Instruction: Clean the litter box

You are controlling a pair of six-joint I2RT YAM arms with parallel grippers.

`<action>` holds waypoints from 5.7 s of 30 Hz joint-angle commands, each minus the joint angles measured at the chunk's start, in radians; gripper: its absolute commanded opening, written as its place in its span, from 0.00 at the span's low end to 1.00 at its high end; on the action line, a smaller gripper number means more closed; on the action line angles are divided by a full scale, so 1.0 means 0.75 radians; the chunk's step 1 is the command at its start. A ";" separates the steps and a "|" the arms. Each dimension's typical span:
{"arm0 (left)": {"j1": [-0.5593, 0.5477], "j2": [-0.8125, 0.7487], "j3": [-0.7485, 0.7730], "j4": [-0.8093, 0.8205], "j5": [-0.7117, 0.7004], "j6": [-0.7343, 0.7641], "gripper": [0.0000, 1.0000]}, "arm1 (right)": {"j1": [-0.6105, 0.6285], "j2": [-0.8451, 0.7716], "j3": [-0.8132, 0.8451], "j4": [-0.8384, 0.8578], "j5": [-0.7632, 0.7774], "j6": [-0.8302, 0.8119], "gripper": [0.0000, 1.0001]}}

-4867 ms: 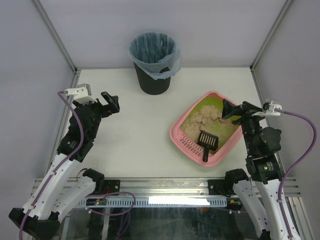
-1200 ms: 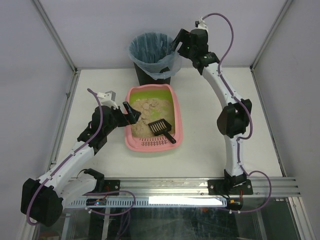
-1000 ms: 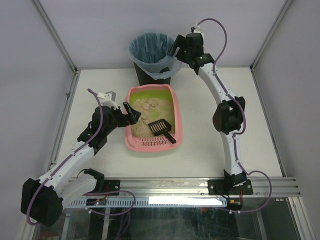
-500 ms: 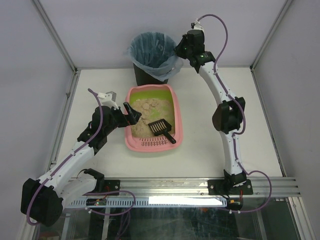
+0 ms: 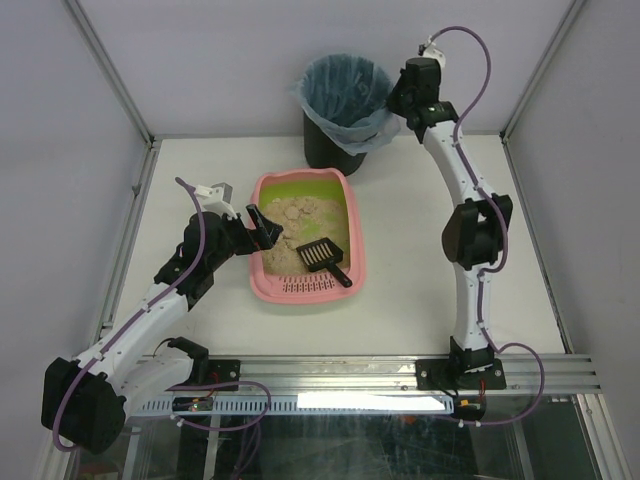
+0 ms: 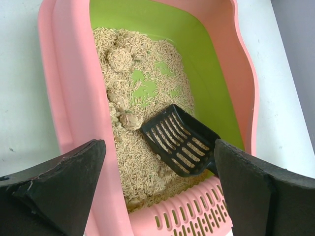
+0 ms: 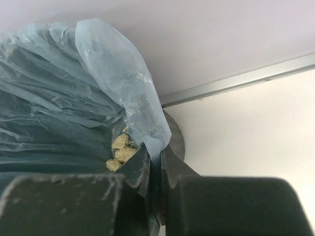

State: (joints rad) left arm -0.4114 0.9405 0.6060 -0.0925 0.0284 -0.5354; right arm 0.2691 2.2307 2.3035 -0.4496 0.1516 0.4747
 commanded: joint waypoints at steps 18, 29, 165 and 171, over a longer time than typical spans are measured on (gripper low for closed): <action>-0.136 0.049 0.047 -0.068 0.021 -0.071 0.96 | -0.222 -0.637 -0.468 -0.193 -0.097 -0.082 0.34; -0.321 0.198 0.130 0.078 -0.002 -0.114 0.96 | -0.305 -0.968 -0.707 0.005 -0.019 -0.267 0.84; -0.230 0.002 0.175 -0.160 -0.498 -0.010 0.99 | 0.512 -0.744 -1.107 0.137 0.144 -0.706 0.16; -0.230 0.004 0.169 -0.155 -0.482 -0.018 0.99 | 0.512 -0.763 -1.193 0.268 0.162 -0.657 0.21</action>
State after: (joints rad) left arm -0.5938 0.9531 0.7322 -0.2436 -0.3569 -0.5339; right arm 0.6559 1.6844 1.4399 -0.3527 0.2504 -0.0429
